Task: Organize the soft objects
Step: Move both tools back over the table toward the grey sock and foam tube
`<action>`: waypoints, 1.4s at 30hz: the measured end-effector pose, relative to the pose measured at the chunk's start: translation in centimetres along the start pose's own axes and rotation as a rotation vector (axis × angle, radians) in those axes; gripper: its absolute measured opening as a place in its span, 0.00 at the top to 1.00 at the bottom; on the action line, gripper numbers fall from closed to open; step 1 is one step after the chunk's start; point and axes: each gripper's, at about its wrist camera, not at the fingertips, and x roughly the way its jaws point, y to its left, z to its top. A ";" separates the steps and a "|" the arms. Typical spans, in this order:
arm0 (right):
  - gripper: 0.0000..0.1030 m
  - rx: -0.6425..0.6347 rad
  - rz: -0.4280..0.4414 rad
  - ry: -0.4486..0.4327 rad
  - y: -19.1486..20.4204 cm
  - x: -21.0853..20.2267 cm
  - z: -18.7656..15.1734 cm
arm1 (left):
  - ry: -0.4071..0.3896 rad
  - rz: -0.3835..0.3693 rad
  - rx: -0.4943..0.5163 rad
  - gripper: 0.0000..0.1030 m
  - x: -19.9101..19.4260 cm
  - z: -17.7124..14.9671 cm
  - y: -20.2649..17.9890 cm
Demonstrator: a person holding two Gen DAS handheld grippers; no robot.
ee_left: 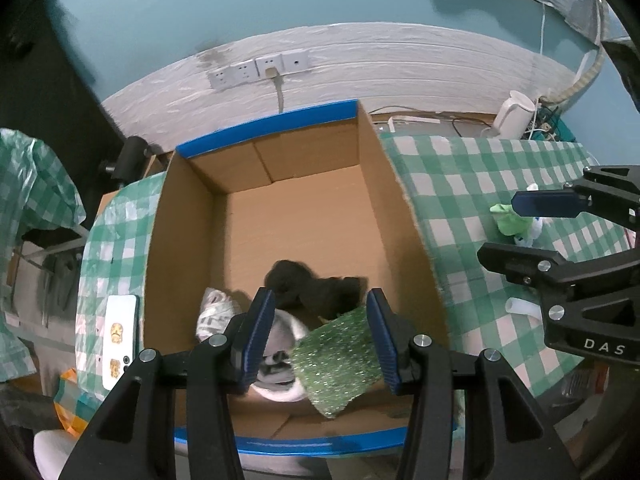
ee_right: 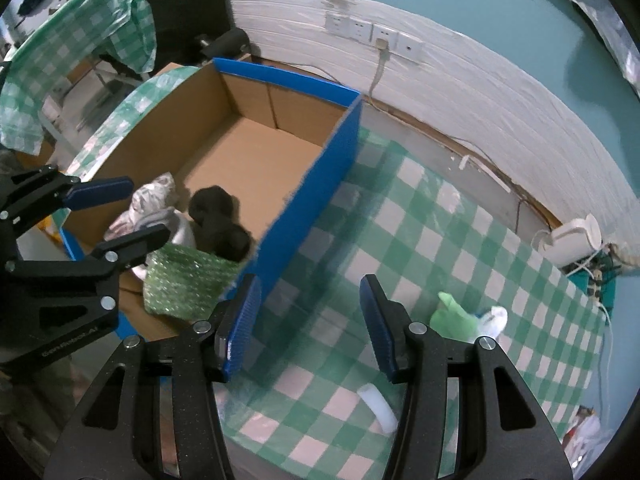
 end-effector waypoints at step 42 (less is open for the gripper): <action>0.50 0.218 -0.081 0.029 -11.5 -1.4 -8.5 | 0.004 -0.068 0.156 0.50 0.3 1.8 -12.2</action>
